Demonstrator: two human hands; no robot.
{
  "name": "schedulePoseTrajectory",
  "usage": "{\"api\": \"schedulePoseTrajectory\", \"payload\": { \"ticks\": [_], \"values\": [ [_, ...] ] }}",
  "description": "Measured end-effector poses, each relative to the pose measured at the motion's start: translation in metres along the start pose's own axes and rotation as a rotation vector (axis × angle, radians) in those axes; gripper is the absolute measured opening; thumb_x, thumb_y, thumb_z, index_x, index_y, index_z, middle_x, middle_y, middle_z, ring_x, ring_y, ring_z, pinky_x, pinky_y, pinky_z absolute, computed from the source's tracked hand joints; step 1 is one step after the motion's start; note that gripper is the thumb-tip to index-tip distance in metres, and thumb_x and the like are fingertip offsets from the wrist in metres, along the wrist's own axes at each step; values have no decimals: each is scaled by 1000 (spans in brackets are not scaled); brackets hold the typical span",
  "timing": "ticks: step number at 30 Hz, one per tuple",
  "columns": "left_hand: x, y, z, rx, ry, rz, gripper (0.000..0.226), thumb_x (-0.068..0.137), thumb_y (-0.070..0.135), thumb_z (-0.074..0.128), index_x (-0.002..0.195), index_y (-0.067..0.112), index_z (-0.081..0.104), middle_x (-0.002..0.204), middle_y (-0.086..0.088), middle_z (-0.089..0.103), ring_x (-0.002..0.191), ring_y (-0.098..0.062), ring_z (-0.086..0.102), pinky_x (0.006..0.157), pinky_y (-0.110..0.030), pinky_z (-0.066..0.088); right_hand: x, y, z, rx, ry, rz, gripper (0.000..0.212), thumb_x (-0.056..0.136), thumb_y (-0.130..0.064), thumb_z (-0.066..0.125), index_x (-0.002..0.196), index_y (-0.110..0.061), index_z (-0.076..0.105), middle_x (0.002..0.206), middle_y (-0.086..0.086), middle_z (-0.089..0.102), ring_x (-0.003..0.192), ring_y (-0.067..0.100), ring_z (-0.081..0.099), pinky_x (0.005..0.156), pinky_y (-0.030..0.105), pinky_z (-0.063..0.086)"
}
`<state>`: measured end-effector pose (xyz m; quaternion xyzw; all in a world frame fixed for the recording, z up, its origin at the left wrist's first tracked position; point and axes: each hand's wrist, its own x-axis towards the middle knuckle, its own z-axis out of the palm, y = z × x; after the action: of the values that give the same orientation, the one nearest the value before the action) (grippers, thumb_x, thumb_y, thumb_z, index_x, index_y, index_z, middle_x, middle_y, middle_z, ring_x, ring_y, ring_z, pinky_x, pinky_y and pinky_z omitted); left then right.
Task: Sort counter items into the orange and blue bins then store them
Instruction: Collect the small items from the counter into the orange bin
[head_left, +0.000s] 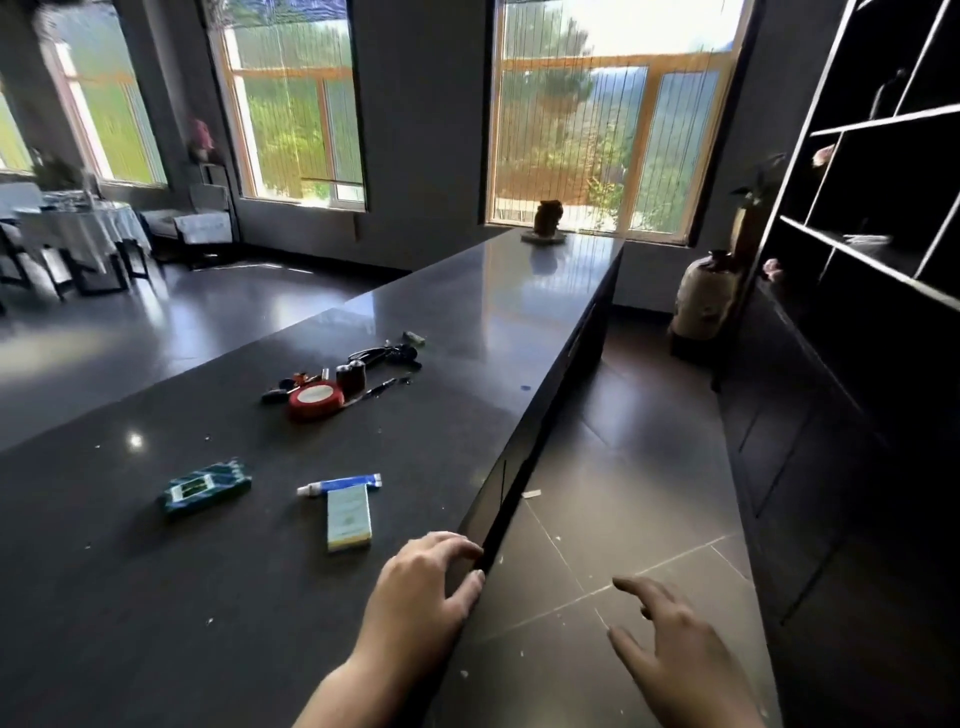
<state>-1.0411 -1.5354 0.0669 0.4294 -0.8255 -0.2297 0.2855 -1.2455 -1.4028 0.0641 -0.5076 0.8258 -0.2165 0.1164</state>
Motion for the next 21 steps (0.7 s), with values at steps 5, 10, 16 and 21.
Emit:
{"api": "schedulePoseTrajectory", "payload": {
  "ticks": [5,10,16,21],
  "values": [
    [68,13,36,9,88,-88,22,85,33,63,106,30,67,113,22,59,109,0,51,96,-16,35,91,33,-15,-15,-12,-125,45,89,-39,56,132,-40,44,127,-22,46,114,-1,47,90,16,38],
    [127,32,68,9,178,-146,20,85,30,63,105,31,67,108,26,55,108,4,49,90,-6,29,181,58,-35,-41,-7,-253,44,89,-41,55,131,-42,44,128,-24,45,116,0,49,87,18,41],
    [159,13,80,39,243,-303,20,85,31,64,105,33,66,110,26,56,109,4,50,95,-11,33,256,46,-15,-39,-153,-402,44,88,-44,53,131,-46,42,131,-26,41,113,-4,50,78,12,36],
    [191,-30,73,70,329,-412,20,85,27,66,105,30,67,111,20,59,109,0,51,96,-12,33,320,13,17,-28,-214,-531,45,88,-43,53,132,-46,41,132,-27,41,117,-5,43,81,9,34]
  ]
}}
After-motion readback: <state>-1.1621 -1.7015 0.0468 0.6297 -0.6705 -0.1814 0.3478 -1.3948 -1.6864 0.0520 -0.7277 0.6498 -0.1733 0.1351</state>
